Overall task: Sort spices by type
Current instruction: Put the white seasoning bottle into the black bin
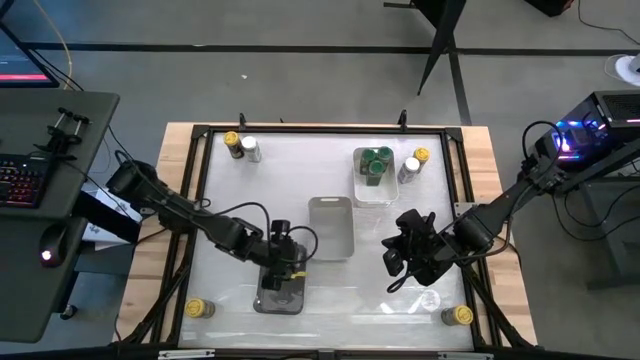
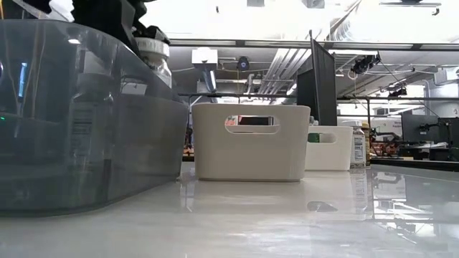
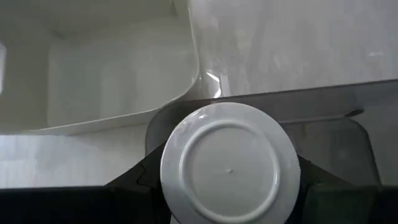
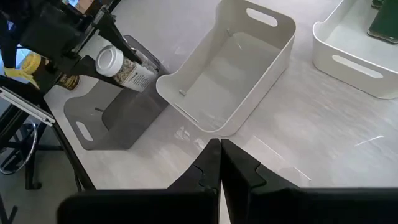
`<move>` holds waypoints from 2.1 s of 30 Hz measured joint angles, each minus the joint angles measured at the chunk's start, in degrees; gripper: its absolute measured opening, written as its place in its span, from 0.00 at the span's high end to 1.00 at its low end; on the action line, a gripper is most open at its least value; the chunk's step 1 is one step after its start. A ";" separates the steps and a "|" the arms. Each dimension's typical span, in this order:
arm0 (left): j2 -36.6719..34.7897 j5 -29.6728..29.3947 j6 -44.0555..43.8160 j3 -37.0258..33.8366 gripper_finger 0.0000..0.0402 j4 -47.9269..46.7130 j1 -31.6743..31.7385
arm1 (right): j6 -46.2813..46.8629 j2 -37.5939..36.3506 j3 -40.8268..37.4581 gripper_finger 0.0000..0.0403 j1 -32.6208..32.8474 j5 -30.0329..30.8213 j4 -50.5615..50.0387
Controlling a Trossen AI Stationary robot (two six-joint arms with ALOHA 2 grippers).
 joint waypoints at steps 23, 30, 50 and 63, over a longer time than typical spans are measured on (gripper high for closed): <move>0.20 5.88 1.23 2.61 0.37 -4.89 5.05 | 0.11 0.00 0.00 1.00 0.00 -0.23 -0.27; -1.57 6.11 5.23 2.69 0.37 -4.94 5.09 | 0.09 0.00 0.00 1.00 0.00 -0.40 -0.34; -20.41 -7.44 -14.80 2.69 0.37 -24.69 38.56 | -0.33 -0.02 0.02 1.00 -3.75 -1.51 -1.37; -7.99 12.40 -15.62 7.01 0.37 -24.83 74.16 | -1.57 -0.02 0.02 1.00 -6.75 -3.70 -1.35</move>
